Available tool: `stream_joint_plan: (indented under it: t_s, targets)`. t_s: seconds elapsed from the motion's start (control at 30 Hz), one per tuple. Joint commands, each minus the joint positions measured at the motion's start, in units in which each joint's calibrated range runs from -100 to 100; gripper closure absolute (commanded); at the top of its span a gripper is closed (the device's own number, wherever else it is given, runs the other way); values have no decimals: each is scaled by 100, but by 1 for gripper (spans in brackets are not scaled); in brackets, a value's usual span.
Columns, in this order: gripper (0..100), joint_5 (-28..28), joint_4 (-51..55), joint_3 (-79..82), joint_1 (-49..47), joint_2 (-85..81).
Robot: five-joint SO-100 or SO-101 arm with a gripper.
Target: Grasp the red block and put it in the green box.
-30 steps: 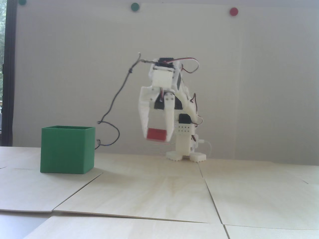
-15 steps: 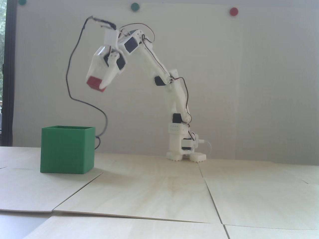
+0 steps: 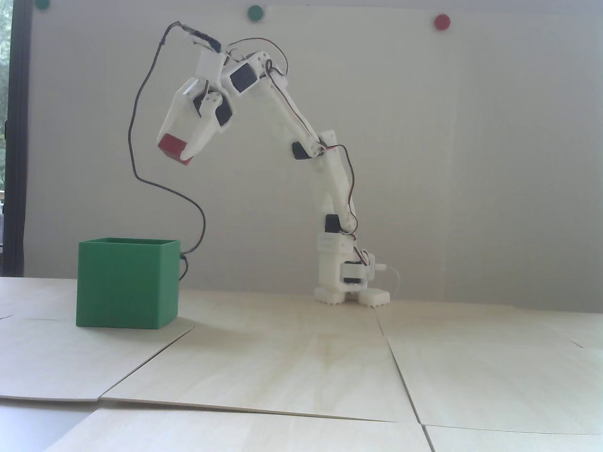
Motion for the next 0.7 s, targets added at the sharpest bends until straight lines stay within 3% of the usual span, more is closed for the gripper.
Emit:
stream_joint_plan:
  t_s: [0.0,0.13,0.4,0.67]
  targets:
    - [98,108,107,-32,342,-213]
    - [98,36,73,-112,325,292]
    - [98,-1183,-1512,-112,-125,995]
    - [98,-1349,-1209,-94,-776,1011]
